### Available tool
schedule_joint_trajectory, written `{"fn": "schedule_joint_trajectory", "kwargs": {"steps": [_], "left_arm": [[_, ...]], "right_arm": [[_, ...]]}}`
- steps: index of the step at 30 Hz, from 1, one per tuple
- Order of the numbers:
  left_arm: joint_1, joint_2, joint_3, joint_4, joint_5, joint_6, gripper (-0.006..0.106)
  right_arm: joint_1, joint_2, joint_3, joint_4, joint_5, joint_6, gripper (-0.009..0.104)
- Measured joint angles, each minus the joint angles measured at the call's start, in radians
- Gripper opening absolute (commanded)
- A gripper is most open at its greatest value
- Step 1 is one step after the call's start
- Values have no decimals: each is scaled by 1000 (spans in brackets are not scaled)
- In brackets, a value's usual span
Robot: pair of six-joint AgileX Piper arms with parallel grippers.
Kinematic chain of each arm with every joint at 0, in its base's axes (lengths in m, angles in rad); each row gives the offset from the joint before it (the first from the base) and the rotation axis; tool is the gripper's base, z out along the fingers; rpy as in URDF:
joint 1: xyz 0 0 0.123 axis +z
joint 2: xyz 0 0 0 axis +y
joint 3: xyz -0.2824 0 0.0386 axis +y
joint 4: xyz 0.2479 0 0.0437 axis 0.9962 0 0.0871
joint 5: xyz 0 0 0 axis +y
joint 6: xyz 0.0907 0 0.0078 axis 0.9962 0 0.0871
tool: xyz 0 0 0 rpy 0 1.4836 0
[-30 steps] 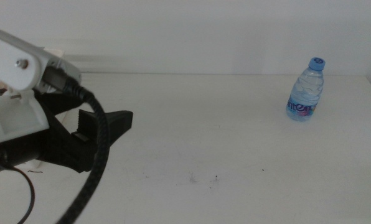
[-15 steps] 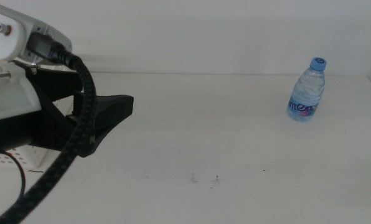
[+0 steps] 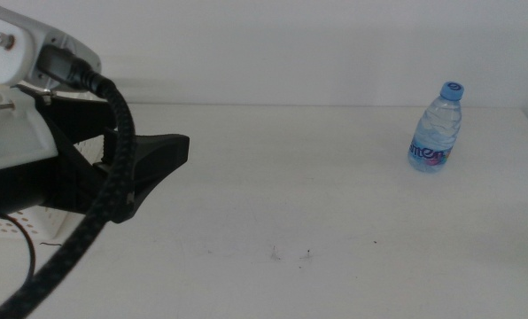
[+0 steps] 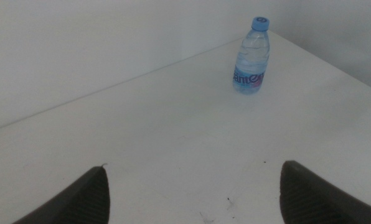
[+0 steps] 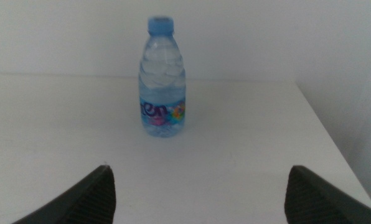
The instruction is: Use arms to grab the bottles and put them into the dustbin to the left of the table.
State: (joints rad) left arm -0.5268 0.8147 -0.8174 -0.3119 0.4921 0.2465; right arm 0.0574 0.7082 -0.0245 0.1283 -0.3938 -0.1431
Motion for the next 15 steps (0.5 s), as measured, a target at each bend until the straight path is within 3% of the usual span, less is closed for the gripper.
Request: {"fn": "schedule_joint_trajectory", "kwargs": {"steps": [8, 10, 15], "left_arm": [[0, 0, 0, 0, 0, 0, 94], [0, 0, 0, 0, 0, 0, 94], [0, 0, 0, 0, 0, 0, 94]], "right_arm": [[0, 348, -7, 8, -402, 106, 78], [0, 433, -32, 8, -443, 135, 78], [0, 699, -156, -66, -465, 148, 78]]}}
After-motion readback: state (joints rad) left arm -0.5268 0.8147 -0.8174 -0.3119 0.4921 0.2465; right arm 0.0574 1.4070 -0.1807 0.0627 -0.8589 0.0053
